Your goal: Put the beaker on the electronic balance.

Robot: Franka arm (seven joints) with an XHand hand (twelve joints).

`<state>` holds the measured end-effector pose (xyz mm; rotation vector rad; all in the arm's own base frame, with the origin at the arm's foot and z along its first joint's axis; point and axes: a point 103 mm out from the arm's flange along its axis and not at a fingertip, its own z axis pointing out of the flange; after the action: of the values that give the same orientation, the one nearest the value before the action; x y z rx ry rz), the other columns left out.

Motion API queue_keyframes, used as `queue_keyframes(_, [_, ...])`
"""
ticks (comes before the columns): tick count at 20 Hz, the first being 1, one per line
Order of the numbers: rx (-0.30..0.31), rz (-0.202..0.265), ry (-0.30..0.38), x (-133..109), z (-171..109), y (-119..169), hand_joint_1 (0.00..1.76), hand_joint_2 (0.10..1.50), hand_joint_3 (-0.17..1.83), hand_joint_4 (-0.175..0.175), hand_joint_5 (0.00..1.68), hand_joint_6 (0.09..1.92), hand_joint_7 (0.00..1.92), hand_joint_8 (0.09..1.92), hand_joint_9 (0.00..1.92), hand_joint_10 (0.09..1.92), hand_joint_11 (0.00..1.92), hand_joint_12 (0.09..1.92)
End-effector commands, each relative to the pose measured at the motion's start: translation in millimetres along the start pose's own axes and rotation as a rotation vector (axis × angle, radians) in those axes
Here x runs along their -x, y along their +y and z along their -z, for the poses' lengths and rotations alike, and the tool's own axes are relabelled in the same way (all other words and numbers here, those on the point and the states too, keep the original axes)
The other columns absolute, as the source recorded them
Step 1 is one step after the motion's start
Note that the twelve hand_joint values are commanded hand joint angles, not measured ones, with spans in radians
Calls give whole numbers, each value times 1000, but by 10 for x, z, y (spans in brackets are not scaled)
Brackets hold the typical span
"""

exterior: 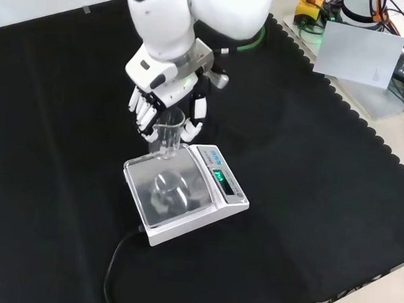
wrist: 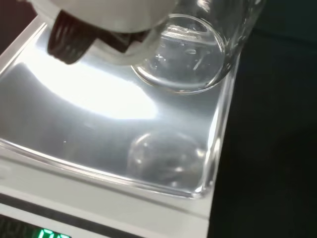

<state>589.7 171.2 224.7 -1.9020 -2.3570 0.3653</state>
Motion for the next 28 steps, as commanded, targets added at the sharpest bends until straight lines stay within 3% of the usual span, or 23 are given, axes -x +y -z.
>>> queue_keyframes(1, [-49,33,-21,-167,-207,202,1193,593,777,-110,730,1118,957,997,1080,805,795,1214])
queue_keyframes(14, [-79,50,-27,-280,-296,284,1189,589,777,-107,712,1111,931,988,1068,801,781,1213])
queue_keyframes(21, [-96,54,-27,-262,-269,287,1142,546,772,-80,571,1084,853,878,1019,686,651,1276])
queue_keyframes(28, [-127,57,-37,-287,-362,312,1108,533,743,-62,460,978,725,837,862,721,530,1325])
